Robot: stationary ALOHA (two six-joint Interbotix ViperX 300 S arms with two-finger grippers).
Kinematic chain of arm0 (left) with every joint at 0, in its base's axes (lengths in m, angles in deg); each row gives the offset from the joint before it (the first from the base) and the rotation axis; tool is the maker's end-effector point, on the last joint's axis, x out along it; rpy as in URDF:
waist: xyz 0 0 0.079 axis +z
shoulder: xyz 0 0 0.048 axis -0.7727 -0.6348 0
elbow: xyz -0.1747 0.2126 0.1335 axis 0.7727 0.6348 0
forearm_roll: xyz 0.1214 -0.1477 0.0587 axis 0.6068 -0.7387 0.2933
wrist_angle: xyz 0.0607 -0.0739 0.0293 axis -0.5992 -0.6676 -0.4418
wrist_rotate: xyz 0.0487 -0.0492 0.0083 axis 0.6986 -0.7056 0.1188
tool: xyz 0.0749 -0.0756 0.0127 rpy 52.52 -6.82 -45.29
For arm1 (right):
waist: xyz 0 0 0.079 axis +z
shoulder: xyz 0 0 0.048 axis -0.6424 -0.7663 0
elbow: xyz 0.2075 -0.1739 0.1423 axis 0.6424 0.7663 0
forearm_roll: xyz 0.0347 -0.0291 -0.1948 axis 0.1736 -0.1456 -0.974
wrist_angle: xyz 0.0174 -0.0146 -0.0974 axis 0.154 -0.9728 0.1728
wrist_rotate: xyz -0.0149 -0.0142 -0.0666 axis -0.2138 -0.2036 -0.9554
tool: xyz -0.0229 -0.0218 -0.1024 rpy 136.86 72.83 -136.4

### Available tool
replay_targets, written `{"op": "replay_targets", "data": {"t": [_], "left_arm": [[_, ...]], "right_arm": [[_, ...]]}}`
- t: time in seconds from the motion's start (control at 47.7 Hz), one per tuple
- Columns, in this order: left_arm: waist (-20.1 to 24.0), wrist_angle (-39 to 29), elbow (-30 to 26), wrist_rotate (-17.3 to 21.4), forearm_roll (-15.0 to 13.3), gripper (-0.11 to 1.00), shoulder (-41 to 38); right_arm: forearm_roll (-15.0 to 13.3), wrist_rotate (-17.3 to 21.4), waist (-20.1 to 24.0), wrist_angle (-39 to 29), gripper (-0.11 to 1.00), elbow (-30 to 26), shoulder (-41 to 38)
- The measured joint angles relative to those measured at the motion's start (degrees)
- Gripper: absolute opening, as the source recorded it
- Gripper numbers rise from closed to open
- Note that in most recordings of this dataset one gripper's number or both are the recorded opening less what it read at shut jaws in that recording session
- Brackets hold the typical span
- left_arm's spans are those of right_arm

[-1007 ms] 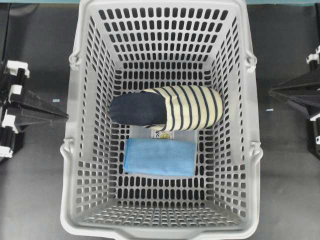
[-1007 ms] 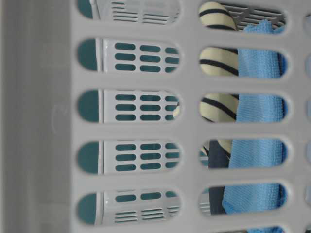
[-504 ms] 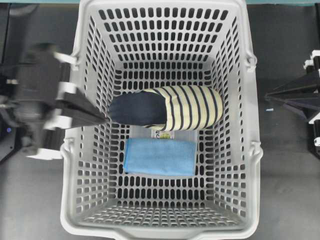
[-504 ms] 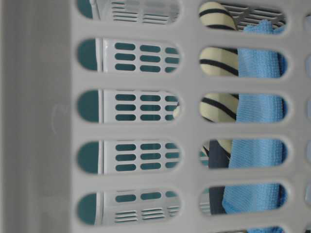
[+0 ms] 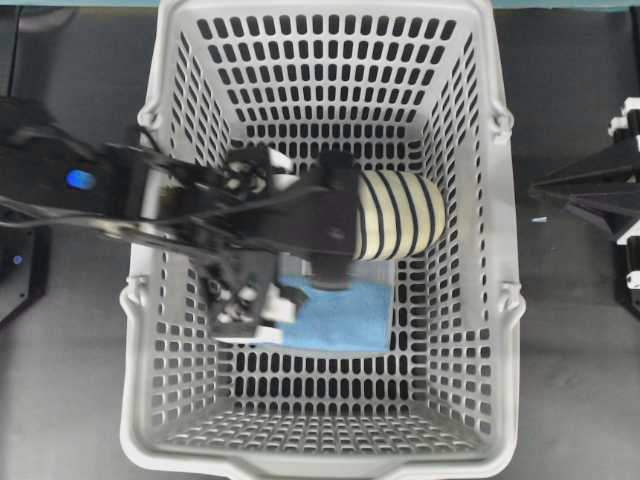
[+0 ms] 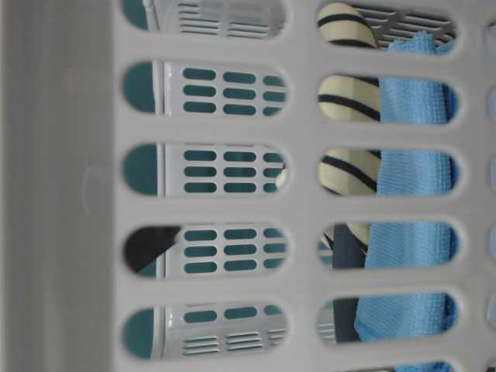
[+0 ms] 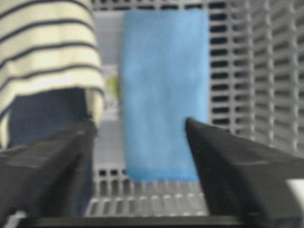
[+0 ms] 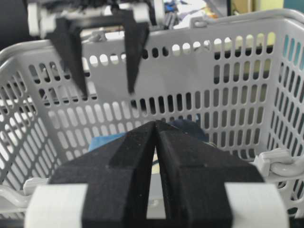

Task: Pick up the blue cloth from the shopping basket with the left arm.
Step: 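Lower the open left gripper onto the blue cloth and close it, then lift the gripped blue cloth upward with the left gripper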

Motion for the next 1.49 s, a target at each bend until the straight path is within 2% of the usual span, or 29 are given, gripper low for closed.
{"op": "replay_targets", "data": {"t": [0.084, 0.399, 0.692, 0.923, 1.007, 1.07, 1.259, 1.322, 1.49], "left_arm": [[-0.6, -1.1, -2.2, 0.4, 0.0, 0.91, -3.9], [-3.1, -1.5, -4.1, -0.2, 0.0, 0.90, -12.1], [-3.6, 0.6, 0.2, -1.0, 0.0, 0.89, -15.4], [-2.7, 3.8, 1.7, -2.4, 0.1, 0.87, -15.1], [-2.7, 4.0, 2.0, -3.2, 0.1, 0.81, -15.0], [-2.7, 3.9, 2.5, -3.3, 0.0, 0.72, -14.9], [-2.5, 0.5, 1.8, -3.3, 0.1, 0.23, -14.2], [-2.4, -1.4, 0.7, -3.3, 0.0, 0.11, -13.7], [-2.7, -7.6, -4.7, -3.3, 0.0, 0.11, -10.8]], "right_arm": [[0.0, 0.0, 0.1, -0.1, 0.01, 0.0, 0.1], [-0.1, 0.0, 0.0, -0.1, 0.01, 0.1, 0.1], [0.0, 0.0, 0.1, -0.1, 0.01, 0.0, 0.1], [-0.1, 0.0, 0.1, -0.1, 0.01, 0.0, 0.0], [0.0, 0.1, 0.0, -0.1, 0.01, 0.1, 0.1], [0.0, 0.0, 0.0, -0.1, 0.01, 0.1, 0.1], [0.0, 0.1, 0.0, -0.1, 0.01, 0.2, 0.1], [0.0, 0.1, 0.1, -0.1, 0.01, 0.2, 0.1], [0.1, 0.1, 0.1, -0.1, 0.01, 0.3, 0.1]]}}
